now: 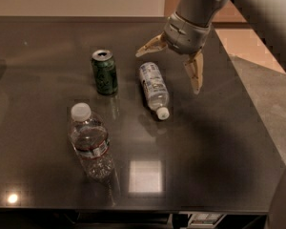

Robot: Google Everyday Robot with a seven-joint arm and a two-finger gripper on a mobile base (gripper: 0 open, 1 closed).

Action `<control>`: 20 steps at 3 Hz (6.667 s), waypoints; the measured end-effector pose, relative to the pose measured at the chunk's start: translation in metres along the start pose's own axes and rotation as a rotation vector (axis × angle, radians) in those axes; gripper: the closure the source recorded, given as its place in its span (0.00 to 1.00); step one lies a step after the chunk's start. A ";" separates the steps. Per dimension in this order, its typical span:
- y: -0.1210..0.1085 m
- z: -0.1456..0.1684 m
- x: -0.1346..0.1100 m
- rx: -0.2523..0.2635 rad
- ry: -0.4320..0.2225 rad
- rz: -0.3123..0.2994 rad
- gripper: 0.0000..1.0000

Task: Place blue plastic bottle upright

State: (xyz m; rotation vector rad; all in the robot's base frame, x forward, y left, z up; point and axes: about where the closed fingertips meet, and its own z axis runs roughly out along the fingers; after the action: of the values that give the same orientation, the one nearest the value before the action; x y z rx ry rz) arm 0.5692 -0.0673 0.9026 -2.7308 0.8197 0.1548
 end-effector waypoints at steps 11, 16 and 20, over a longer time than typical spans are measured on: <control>-0.016 -0.011 -0.031 -0.002 0.025 -0.080 1.00; -0.017 -0.073 -0.056 0.420 -0.520 0.826 1.00; 0.001 -0.080 -0.008 0.669 -0.952 0.984 1.00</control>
Offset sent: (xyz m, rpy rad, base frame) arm -0.0405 0.0069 -0.0425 -0.2212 0.0449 0.5778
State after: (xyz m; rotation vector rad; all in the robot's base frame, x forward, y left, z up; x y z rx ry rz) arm 0.5636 -0.0877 0.9802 -1.1950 1.4155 1.0317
